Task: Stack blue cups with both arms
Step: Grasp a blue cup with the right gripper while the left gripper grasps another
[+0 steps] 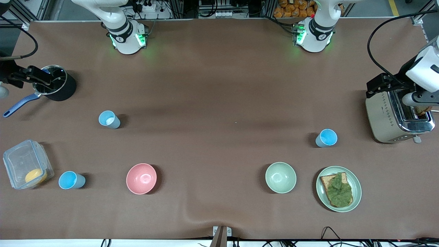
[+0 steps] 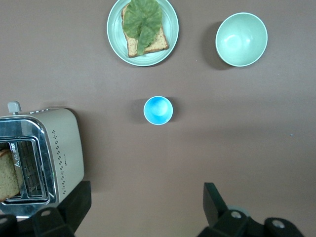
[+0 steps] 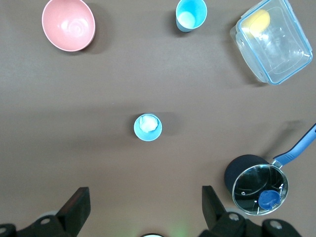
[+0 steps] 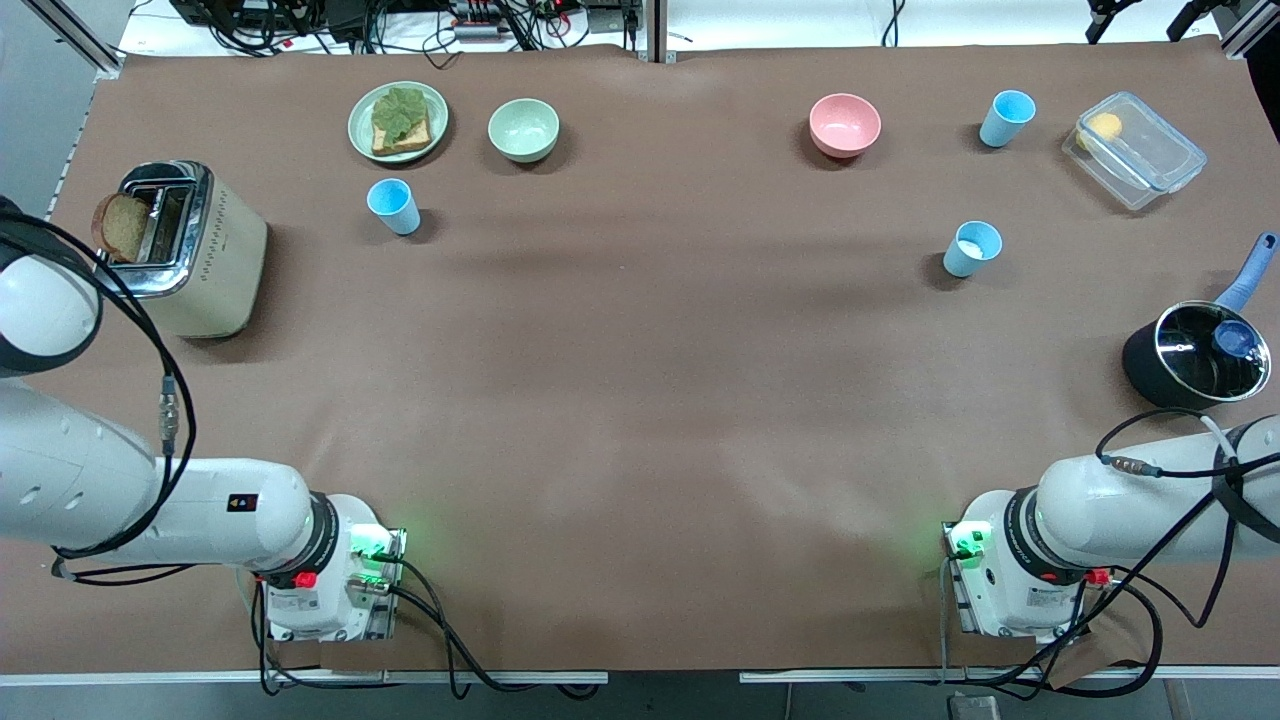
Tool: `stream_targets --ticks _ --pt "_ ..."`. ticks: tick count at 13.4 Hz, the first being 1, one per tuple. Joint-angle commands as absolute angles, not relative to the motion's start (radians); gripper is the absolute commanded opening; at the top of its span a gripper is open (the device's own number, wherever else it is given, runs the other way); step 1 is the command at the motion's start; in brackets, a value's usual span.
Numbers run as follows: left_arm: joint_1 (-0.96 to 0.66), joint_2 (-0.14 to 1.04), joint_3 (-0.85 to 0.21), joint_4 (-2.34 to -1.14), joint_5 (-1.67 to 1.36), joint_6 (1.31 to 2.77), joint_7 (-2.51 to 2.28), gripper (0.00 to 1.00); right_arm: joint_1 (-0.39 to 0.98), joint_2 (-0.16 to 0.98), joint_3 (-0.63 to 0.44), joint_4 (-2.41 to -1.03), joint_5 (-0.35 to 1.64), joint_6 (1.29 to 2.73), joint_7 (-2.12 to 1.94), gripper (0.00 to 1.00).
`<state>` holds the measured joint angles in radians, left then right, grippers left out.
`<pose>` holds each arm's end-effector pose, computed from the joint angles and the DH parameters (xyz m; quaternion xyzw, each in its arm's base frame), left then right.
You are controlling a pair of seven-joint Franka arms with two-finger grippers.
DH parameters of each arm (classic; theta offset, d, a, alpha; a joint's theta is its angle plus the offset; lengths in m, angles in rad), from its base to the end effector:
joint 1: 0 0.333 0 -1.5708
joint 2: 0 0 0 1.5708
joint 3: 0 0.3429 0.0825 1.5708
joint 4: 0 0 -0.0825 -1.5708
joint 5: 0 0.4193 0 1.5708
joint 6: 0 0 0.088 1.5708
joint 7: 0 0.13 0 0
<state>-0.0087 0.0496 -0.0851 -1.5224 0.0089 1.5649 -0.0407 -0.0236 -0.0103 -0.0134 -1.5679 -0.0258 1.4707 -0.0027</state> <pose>0.6034 -0.0543 0.6229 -0.9996 0.0265 0.0033 0.0026 0.5730 -0.0248 0.6277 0.9988 -0.0179 -0.0437 0.0119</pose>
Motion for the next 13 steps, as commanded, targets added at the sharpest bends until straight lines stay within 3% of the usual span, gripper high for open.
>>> stream_targets --ticks 1,5,7,9,13 --pt "-0.006 0.055 -0.086 -1.497 0.011 1.549 -0.048 1.00 -0.008 0.002 -0.025 -1.545 -0.029 1.454 0.017 1.00" --pt "0.006 0.060 -0.083 -1.497 0.003 1.551 -0.037 1.00 -0.009 0.002 -0.025 -1.546 -0.029 1.454 0.015 1.00" --pt "0.014 0.121 -0.077 -1.528 0.000 1.607 -0.095 1.00 -0.009 0.002 -0.025 -1.546 -0.029 1.454 0.014 1.00" --pt "0.043 0.172 -0.078 -1.586 0.005 1.716 -0.146 1.00 -0.009 0.002 -0.025 -1.546 -0.029 1.454 0.014 1.00" --pt "0.048 0.161 -0.080 -1.877 0.006 2.084 -0.146 1.00 0.061 0.076 -0.018 -1.548 -0.047 1.450 0.000 1.00"
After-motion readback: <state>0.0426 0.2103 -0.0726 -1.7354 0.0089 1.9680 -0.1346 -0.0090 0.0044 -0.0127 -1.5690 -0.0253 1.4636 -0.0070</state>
